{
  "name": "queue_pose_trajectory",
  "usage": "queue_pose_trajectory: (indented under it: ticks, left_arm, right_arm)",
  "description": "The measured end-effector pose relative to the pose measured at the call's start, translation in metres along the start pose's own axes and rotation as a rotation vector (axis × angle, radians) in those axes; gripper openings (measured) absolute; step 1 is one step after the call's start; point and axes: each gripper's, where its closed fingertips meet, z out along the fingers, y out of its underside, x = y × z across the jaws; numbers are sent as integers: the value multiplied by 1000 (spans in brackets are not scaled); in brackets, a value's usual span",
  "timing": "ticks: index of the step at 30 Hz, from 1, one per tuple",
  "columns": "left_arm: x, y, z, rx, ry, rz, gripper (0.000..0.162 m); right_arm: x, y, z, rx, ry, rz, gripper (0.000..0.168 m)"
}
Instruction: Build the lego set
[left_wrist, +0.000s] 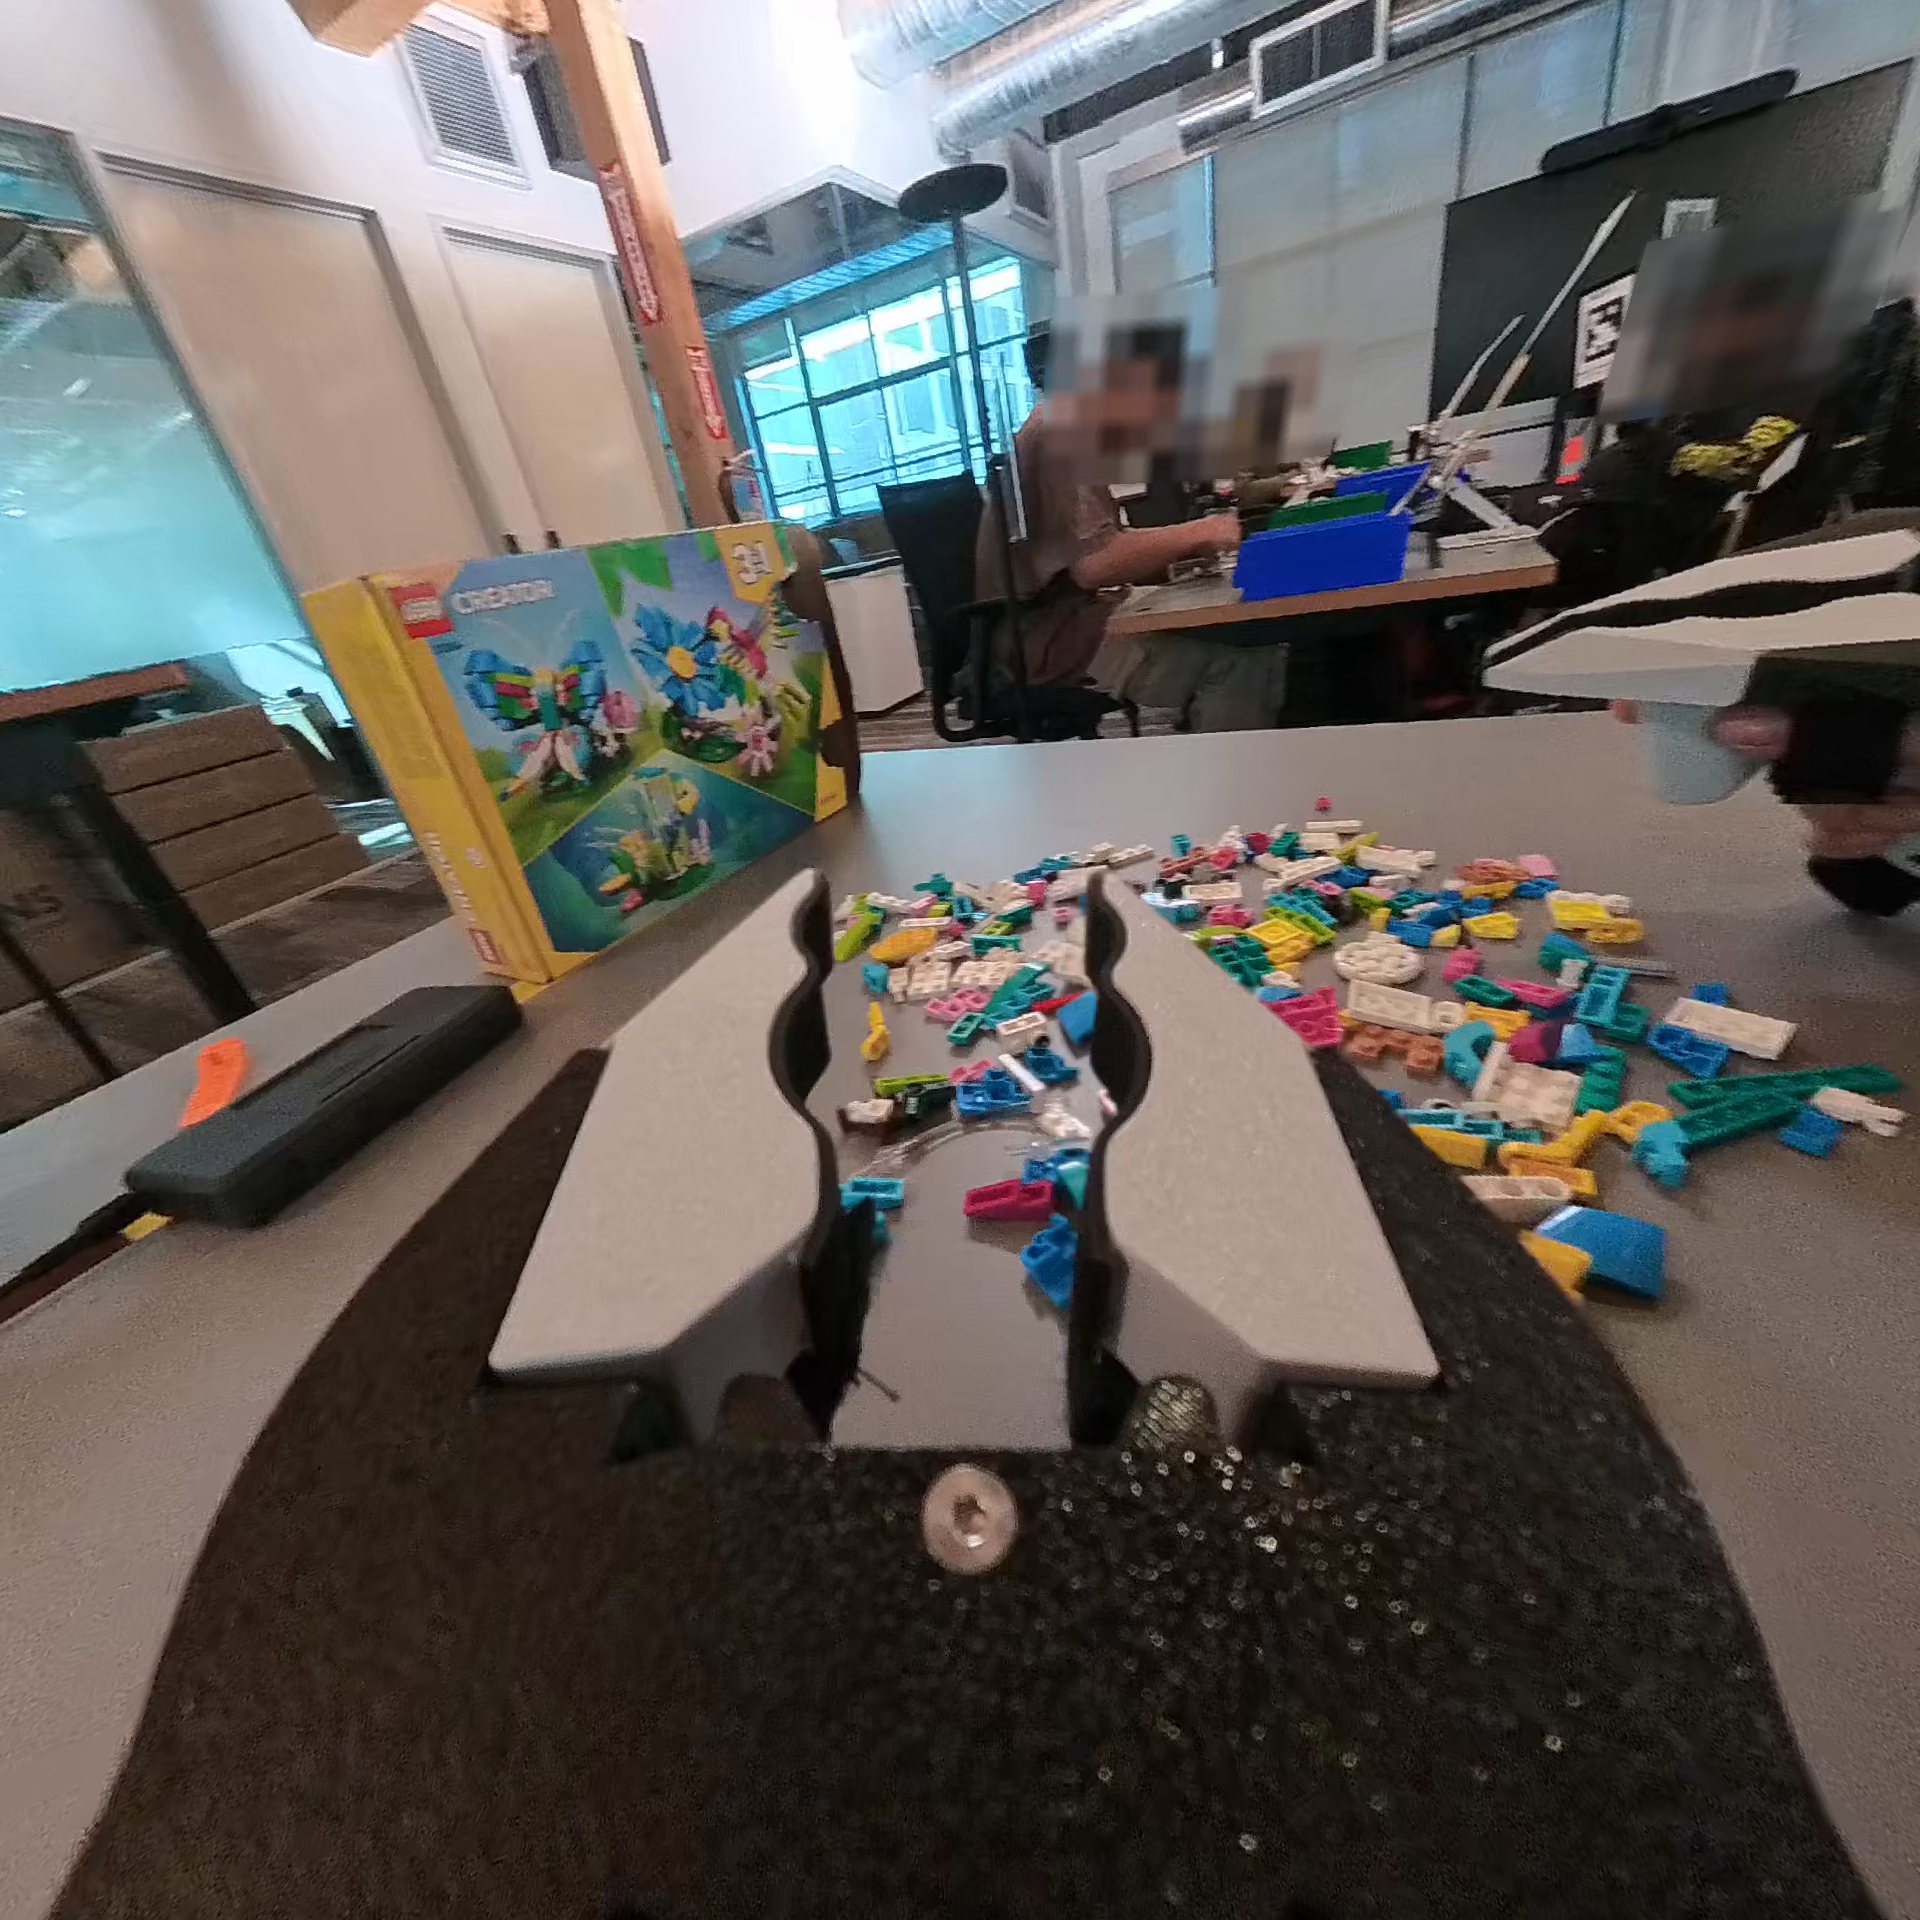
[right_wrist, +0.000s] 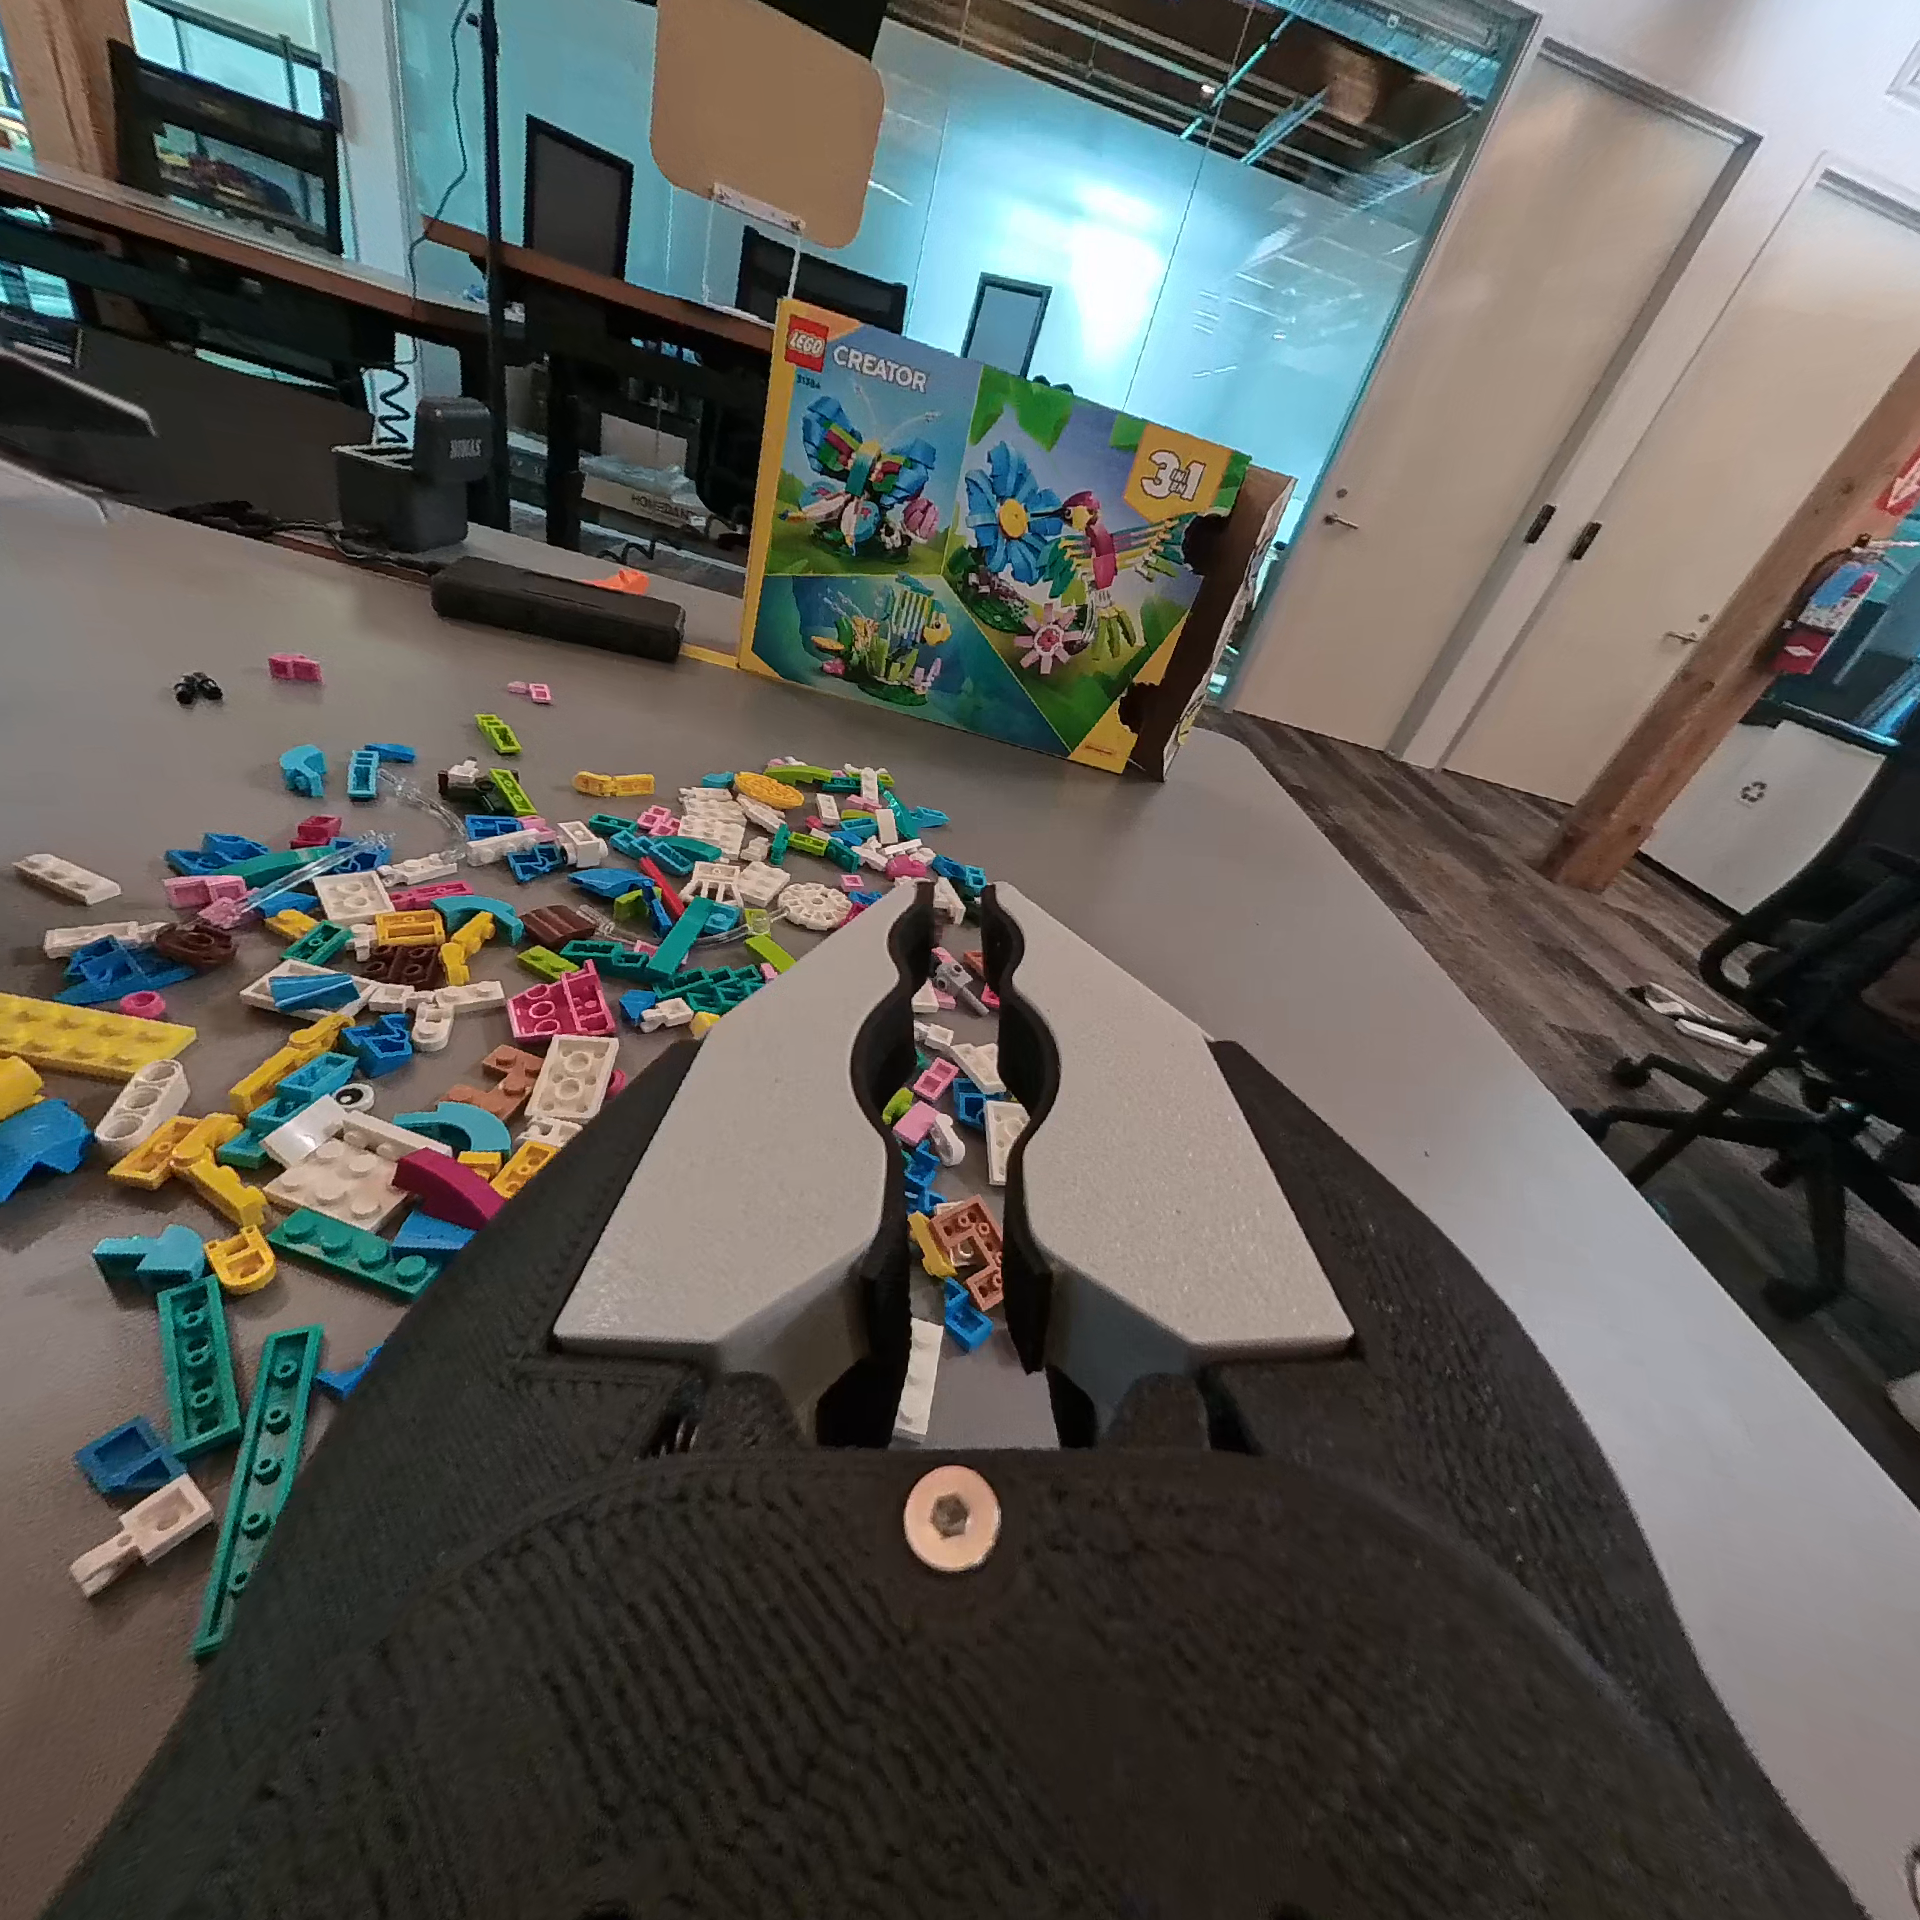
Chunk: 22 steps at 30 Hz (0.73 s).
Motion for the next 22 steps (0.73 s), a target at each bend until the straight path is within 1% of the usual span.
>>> queue_pose_trajectory:
  ticks: [5,11,15,19,22]
  left_arm:
    - [13,3,1,-27,41,10,44]
    - [10,3,2,-28,31,-10,44]
    - [8,3,2,-30,28,-26,44]
    - [7,4,2,-36,30,-38,44]
    - [7,4,2,-36,29,-45,44]
  right_arm:
    - [1,0,0,3,-8,15,8]
    - [3,-1,-1,10,4,25,9]
    - [21,-1,-6,12,102,16,9]
    - [43,4,-13,-36,189,-38,9]
    - [55,11,-17,-80,239,-44,9]
